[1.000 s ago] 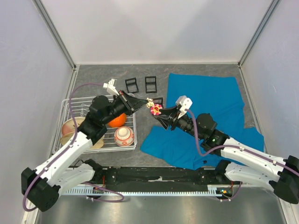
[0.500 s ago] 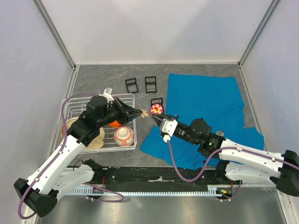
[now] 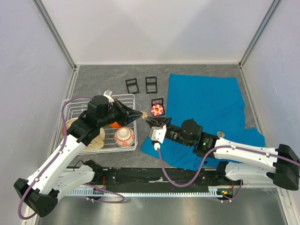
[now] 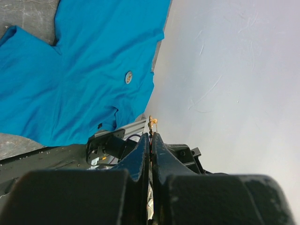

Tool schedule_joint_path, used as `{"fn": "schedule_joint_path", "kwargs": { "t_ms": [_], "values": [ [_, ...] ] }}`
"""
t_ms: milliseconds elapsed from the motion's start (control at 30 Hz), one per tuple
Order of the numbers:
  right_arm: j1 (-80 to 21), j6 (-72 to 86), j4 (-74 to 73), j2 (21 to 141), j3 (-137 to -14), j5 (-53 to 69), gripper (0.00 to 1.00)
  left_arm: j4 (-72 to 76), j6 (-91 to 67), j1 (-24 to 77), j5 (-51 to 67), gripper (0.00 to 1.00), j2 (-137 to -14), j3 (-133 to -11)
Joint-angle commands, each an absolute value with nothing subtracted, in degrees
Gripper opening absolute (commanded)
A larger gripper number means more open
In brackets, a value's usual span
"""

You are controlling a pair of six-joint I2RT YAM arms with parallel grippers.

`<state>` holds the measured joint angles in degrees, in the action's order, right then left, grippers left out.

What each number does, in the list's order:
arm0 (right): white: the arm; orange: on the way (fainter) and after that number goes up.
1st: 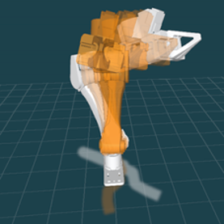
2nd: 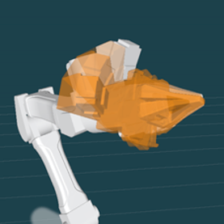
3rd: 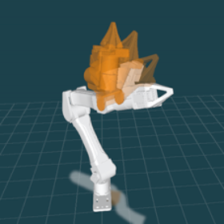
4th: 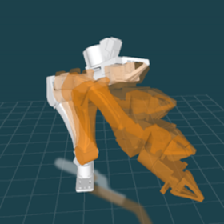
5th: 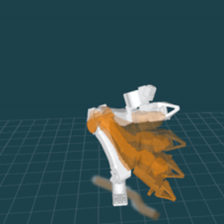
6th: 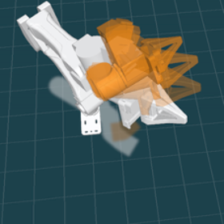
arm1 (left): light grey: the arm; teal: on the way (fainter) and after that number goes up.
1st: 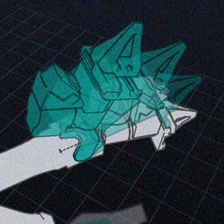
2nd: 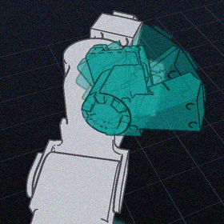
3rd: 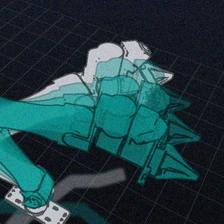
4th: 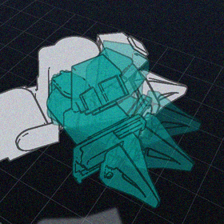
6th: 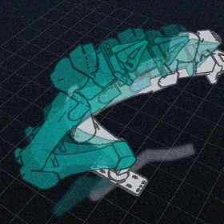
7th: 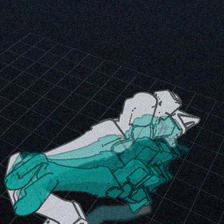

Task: Remove the brooch from the garment
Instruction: Close the brooch.

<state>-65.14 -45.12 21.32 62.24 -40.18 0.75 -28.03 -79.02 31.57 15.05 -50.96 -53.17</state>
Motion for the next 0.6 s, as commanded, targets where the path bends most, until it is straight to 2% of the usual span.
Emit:
{"fn": "schedule_joint_path", "kwargs": {
  "t_ms": [0, 167, 367, 467, 567],
  "values": [
    [-65.92, -47.54, 23.2, 62.93, -42.63, -2.28, 0.26, -28.21, -82.18, 31.29, 15.99, 0.02, -51.06, -56.34],
    [-67.15, -50.27, 24.96, 64.33, -42.45, -6.33, 0.25, -28.48, -82.62, 31.29, 17.05, 0.02, -51.15, -56.42],
    [-68.73, -53.08, 25.14, 65.83, -43.16, -10.1, 0.12, -28.65, -83.23, 31.29, 17.66, 0.02, -51.24, -56.6],
    [-69.52, -53.27, 25.92, 66.79, -43.33, -13.7, 0.0, -28.65, -83.06, 31.29, 18.02, 0.02, -51.33, -56.86],
    [-69.35, -48.63, 27.33, 67.41, -43.59, -16.08, 0.0, -28.65, -79.38, 31.29, 16.01, 0.02, -51.85, -57.74]
  ]
}}
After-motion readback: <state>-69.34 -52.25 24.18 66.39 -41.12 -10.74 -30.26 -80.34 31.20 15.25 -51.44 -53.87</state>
